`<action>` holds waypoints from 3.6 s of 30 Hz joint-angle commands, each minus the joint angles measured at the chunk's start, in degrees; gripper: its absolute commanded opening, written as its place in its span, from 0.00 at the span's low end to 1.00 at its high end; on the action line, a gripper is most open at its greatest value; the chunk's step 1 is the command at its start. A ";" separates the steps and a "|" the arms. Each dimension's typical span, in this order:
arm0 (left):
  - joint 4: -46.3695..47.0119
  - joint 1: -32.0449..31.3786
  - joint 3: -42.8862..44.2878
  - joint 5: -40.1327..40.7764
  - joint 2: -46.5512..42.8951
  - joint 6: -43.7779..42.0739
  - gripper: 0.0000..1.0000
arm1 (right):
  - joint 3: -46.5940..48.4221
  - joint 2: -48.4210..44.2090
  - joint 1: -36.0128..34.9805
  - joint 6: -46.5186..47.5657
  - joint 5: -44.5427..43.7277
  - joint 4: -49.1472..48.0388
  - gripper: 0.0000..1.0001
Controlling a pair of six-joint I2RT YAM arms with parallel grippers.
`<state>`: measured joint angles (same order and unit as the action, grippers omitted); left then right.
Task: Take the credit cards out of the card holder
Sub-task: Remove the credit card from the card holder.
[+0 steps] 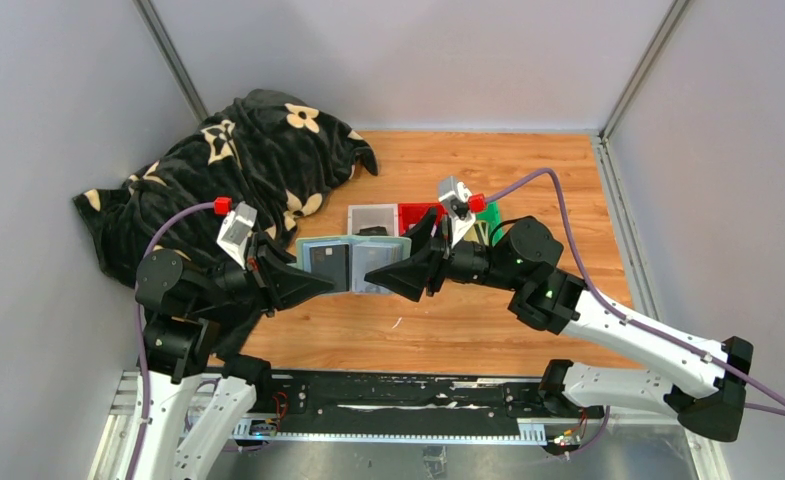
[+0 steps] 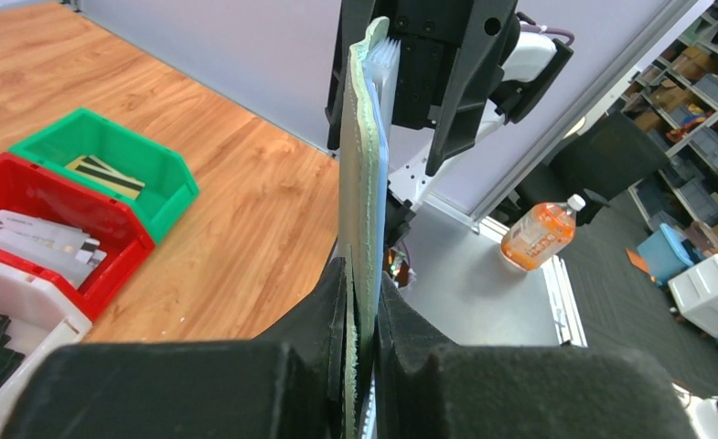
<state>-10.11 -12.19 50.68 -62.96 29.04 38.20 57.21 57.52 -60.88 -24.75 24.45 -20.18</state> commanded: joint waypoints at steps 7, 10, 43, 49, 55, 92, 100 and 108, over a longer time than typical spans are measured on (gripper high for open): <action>2.17 -0.21 1.21 0.57 0.54 0.92 0.01 | 0.44 0.27 1.06 -1.50 -0.62 0.32 0.25; 2.95 -0.21 1.21 0.93 0.58 2.08 0.00 | -0.28 -0.23 1.37 -2.45 -2.32 0.32 0.09; 12.19 -0.21 -0.69 -0.45 2.81 11.77 0.55 | -3.75 -0.56 5.16 -12.82 8.22 -5.61 0.00; 15.46 -0.21 -0.66 -0.82 4.13 15.31 0.38 | -4.21 -0.72 5.16 -13.38 9.22 -6.79 0.00; 16.96 -0.21 -1.16 -1.19 4.27 16.90 0.21 | -5.30 -1.09 5.16 -14.66 9.94 -8.72 0.00; -8.23 -0.21 3.53 13.05 5.42 -0.63 0.00 | 2.21 9.36 7.42 -20.82 18.01 -3.63 0.62; -5.46 -0.21 3.72 10.17 5.37 1.98 0.00 | 2.82 11.84 7.44 -19.92 17.19 -1.92 0.60; -0.74 -0.21 2.67 7.00 4.50 6.11 0.00 | 3.12 12.83 7.44 -19.87 15.91 -1.13 0.59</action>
<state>-16.99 -12.19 52.97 -51.99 34.70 40.62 60.14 69.71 -52.80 -44.66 40.82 -21.39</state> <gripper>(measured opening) 0.123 0.599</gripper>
